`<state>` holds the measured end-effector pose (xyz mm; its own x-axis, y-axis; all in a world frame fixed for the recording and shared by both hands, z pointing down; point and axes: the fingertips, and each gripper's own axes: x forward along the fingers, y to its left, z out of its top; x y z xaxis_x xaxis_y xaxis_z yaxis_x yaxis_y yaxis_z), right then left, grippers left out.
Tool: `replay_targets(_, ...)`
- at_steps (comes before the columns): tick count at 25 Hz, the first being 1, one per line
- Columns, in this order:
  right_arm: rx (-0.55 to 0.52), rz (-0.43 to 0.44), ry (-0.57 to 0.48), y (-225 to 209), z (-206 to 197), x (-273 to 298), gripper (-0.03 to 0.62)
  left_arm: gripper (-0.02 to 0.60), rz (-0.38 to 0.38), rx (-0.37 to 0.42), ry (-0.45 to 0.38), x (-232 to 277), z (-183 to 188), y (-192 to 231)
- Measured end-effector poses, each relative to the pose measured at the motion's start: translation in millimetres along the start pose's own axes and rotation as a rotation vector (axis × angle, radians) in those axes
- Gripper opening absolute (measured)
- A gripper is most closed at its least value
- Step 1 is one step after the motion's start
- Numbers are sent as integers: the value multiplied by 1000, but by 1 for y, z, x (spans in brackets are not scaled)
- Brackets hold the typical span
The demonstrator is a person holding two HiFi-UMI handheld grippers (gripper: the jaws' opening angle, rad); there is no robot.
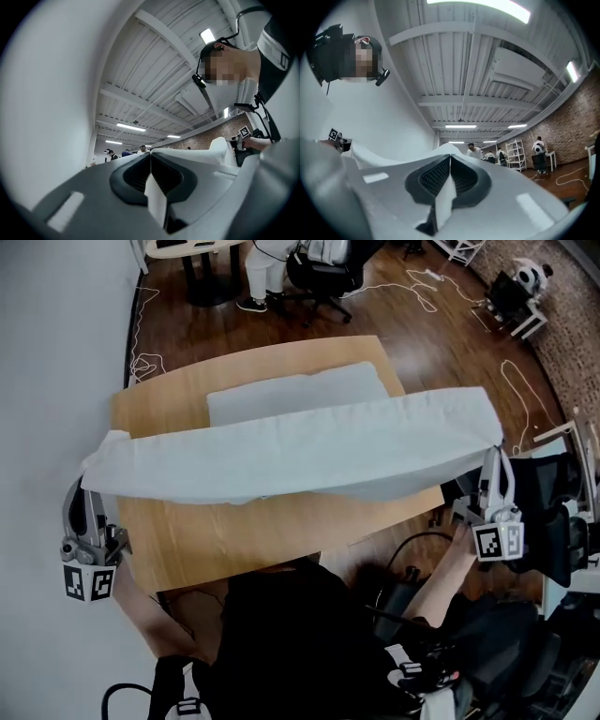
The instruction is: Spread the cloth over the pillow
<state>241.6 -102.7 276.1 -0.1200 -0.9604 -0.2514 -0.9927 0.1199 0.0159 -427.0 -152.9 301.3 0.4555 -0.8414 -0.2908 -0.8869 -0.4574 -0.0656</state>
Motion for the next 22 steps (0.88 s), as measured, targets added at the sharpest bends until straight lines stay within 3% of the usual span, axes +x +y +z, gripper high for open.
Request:
replay_targets(5,85,69,12,-78,-24,-5,6,11,61,24,76,2,4,-91)
replay_targets(9,122,75,45,-101,-39,-14,6,11,83,56,116,-10,23,-129)
replay_targets(12,141,85,45,-97,-43,-7,6,11,74,130,125,-10,44,-133)
replay_targets(14,152,88,43,-93,-41,0,6,11,71,138,114,-2,47,-127)
replay_targets(22,46,113,80,-76,-32,40,6,11,125,-10,91,30,8,-66)
